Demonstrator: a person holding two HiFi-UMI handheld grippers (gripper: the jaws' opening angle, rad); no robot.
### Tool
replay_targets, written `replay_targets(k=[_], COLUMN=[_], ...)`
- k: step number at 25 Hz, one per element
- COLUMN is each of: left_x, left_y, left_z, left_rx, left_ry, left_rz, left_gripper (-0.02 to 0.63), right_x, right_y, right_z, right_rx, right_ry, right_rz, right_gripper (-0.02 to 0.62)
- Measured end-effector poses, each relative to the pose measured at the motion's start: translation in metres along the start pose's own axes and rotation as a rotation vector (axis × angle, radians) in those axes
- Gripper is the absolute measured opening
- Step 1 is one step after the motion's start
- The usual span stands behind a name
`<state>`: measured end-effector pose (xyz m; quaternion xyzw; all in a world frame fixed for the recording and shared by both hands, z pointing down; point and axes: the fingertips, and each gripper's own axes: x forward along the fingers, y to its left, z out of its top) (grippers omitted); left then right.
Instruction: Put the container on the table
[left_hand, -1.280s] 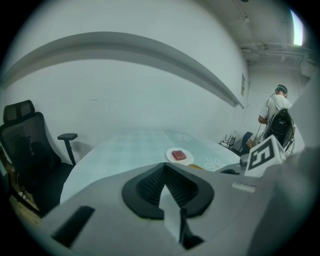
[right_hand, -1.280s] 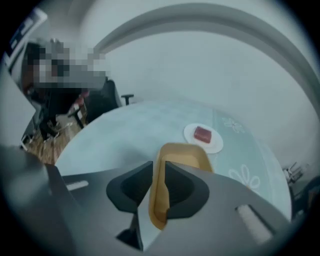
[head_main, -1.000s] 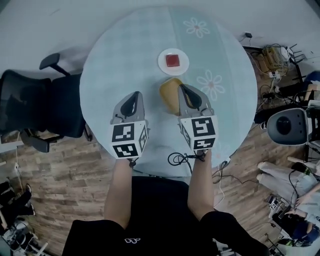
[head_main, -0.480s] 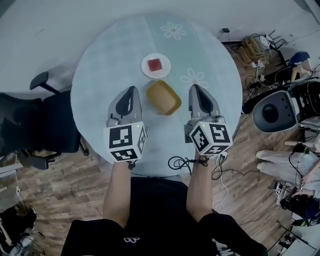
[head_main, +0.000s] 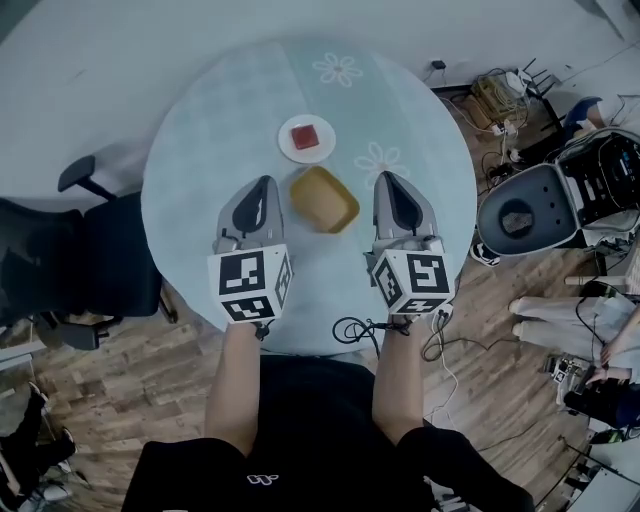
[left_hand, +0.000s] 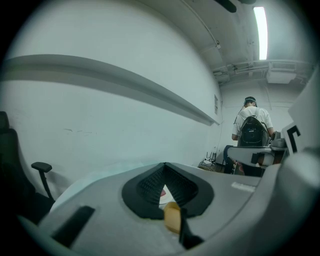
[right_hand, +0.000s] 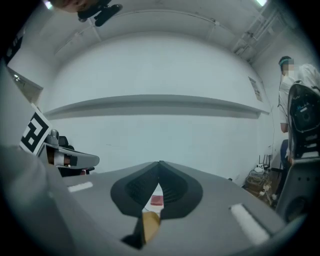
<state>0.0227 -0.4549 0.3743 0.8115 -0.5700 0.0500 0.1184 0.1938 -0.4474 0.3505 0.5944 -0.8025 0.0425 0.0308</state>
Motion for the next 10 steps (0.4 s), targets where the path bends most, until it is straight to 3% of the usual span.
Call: replay_targets(k=[10], left_x=[-0.001], left_y=[0.014], left_z=[-0.015], left_rx=[-0.012], left_ry=[0.026], left_rz=[0.014], left_gripper=[0.0], right_x=[0.007], right_y=[0.014], right_z=[-0.004], right_rx=[-0.022], right_ry=[0.003], right_rz=[0.023], right_gripper=[0.011])
